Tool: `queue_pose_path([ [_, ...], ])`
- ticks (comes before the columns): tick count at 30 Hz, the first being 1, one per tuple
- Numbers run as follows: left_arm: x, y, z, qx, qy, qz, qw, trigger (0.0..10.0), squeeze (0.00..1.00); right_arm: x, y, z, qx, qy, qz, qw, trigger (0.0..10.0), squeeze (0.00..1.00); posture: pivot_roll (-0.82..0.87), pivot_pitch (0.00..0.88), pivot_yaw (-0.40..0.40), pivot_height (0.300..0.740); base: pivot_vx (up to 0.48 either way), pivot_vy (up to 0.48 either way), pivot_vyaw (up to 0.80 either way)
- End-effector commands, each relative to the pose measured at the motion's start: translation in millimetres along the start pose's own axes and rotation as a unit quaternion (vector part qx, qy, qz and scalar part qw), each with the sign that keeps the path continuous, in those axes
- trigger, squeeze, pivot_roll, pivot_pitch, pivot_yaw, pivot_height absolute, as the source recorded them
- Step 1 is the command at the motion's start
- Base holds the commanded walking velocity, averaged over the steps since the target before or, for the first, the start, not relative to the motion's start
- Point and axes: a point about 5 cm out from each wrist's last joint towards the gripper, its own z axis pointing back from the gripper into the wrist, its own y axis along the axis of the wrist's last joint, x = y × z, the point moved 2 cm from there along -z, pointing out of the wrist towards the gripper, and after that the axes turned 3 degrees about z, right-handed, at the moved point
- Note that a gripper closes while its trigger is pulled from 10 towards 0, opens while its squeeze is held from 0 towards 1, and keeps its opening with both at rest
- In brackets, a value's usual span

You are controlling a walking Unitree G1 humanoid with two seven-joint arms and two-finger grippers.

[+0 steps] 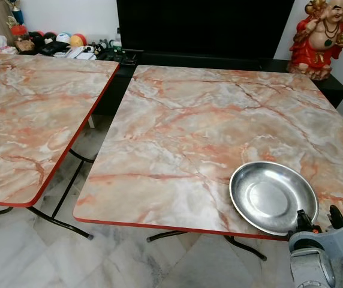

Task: Setting the table

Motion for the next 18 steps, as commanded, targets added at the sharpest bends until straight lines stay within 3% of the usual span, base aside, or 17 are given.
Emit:
queue_pose_path([
  [1, 0.5, -12.4, 2.6, -0.022, 0.000, 0.002, 1.000, 10.0, 0.00, -1.5, 5.6, 3.3, 0.010, 0.002, -0.001, 1.000, 10.0, 0.00, -0.09, 0.076, -0.046, 0.740, 0.000, 0.000, 0.00],
  [8, 0.8, -12.6, 2.6, -0.023, -0.002, -0.003, 1.000, 10.0, 0.00, -0.7, 2.5, 3.6, -0.003, -0.005, -0.004, 1.000, 10.0, 0.00, -0.08, 0.078, -0.047, 0.740, 0.000, 0.000, 0.00],
  [9, 1.2, -12.4, 2.5, -0.023, -0.003, -0.005, 1.000, 10.0, 0.00, -1.0, 1.9, 3.5, -0.005, -0.004, -0.003, 1.000, 10.0, 0.15, -0.08, 0.081, -0.048, 0.740, 0.000, 0.000, 0.00],
  [10, 1.2, -12.4, 2.5, -0.023, -0.003, -0.005, 1.000, 10.0, 0.00, -1.0, 1.9, 3.5, -0.005, -0.004, -0.003, 1.000, 10.0, 0.15, -0.08, 0.081, -0.048, 0.740, 0.000, 0.000, 0.00],
  [11, 1.4, -11.9, 2.3, -0.022, -0.003, -0.005, 1.000, 10.0, 0.00, -1.0, 1.5, 3.3, -0.006, -0.005, -0.002, 1.000, 10.0, 0.80, -0.08, 0.083, -0.048, 0.740, 0.000, 0.000, 0.00],
  [13, 1.4, -11.7, 2.2, -0.022, -0.003, -0.005, 1.000, 10.0, 0.00, -0.9, 1.4, 3.2, -0.006, -0.006, -0.001, 1.000, 10.0, 0.79, -0.08, 0.087, -0.048, 0.740, 0.000, 0.000, 0.00],
  [14, 1.6, -11.5, 2.1, -0.022, -0.003, -0.006, 1.000, 10.0, 0.00, -0.6, 1.4, 2.9, -0.006, -0.007, 0.000, 1.000, 10.0, 0.86, -0.08, 0.090, -0.047, 0.740, 0.000, 0.000, 0.00],
  [18, 2.0, -11.4, 2.0, -0.022, -0.003, -0.006, 1.000, 10.0, 0.00, -0.8, 3.0, 2.2, -0.001, -0.009, -0.001, 1.000, 10.0, 0.85, -0.08, 0.092, -0.046, 0.740, 0.000, 0.000, 0.00],
])
